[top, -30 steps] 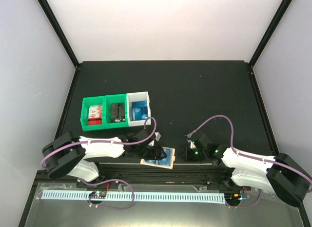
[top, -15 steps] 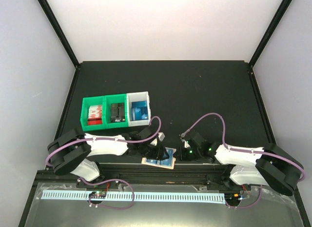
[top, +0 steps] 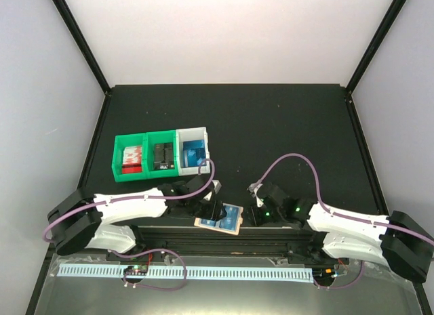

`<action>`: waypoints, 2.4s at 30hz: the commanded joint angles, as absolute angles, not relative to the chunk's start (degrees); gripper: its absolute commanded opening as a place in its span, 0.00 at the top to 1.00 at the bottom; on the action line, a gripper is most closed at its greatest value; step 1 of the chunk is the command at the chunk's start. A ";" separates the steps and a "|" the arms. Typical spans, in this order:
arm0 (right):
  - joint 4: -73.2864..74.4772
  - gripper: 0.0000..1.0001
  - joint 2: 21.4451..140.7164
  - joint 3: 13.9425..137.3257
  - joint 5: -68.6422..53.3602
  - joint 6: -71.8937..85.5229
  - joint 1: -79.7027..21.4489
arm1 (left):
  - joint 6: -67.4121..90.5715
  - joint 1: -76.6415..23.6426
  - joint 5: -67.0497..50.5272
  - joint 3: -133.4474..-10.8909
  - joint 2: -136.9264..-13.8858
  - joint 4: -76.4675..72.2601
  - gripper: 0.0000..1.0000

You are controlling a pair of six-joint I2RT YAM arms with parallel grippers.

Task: Put the credit cards into the card holder
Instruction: Insert the credit card into the card holder, then close the card holder at the center of the board.

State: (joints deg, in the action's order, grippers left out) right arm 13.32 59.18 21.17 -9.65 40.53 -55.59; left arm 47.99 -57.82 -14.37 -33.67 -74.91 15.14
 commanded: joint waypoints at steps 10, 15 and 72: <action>18.81 0.56 73.00 29.45 -1.60 31.44 -65.83 | 49.45 -53.23 0.18 -32.73 -66.35 29.08 0.21; 20.70 0.57 77.24 31.59 0.09 32.84 -66.04 | 48.91 -49.75 -6.42 -28.86 -68.33 24.16 0.18; 18.79 0.62 80.43 35.24 -2.28 25.02 -67.00 | 43.54 -39.98 -15.51 -29.36 -65.18 25.70 0.98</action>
